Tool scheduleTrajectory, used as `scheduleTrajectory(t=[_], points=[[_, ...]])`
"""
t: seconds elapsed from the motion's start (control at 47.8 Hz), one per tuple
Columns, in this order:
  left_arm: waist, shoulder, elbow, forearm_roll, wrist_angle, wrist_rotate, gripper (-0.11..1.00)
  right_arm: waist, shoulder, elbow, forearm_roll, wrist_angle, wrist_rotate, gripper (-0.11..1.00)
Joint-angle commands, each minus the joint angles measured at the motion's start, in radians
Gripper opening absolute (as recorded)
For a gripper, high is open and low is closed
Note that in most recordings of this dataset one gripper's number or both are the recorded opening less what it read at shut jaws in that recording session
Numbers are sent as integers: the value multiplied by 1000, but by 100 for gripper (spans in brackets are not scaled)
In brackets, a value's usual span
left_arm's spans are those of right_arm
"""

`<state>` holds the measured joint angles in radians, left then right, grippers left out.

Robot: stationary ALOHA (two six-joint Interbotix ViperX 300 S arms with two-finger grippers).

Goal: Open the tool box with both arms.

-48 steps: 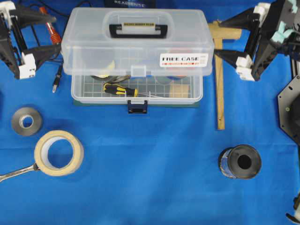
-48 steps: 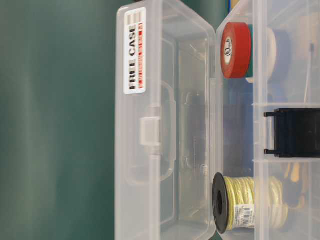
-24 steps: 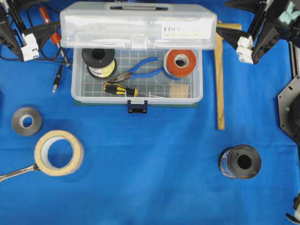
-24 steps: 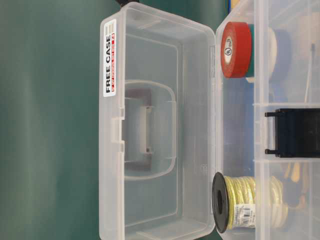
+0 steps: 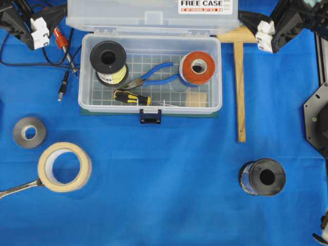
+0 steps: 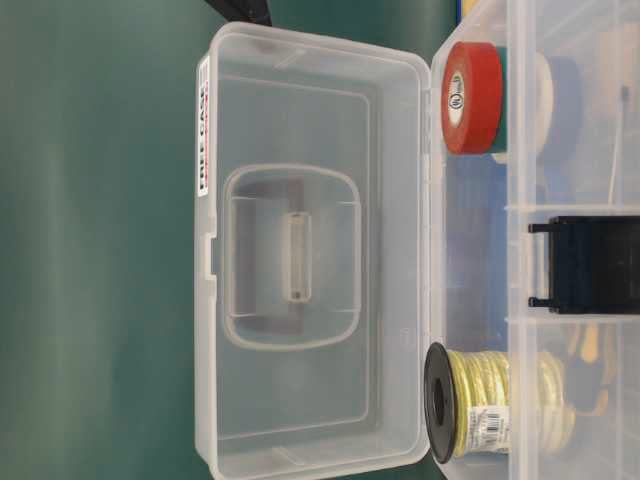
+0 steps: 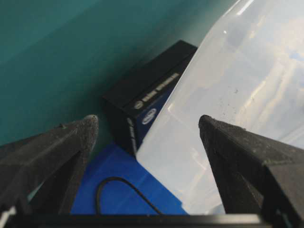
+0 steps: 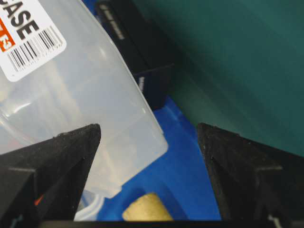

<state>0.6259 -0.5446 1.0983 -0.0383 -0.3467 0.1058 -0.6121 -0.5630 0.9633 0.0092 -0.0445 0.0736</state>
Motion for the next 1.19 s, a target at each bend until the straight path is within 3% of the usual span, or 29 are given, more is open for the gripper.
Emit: scheduleTrajectory(t=[0.0,0.356,0.607,1.172], points=[[8,9,-28,5,-6,0,88,-18,40,-35,0,-8,-2,84],[97,106,-81,5,-3,0,88,-107,150,-83,2,-3,-3,84],[127,144,-98,5,6,0,88,-135,155,-75,2,3,-3,84],[196,-61,35,5,86,-5,88,-193,-26,23,2,86,0,84]])
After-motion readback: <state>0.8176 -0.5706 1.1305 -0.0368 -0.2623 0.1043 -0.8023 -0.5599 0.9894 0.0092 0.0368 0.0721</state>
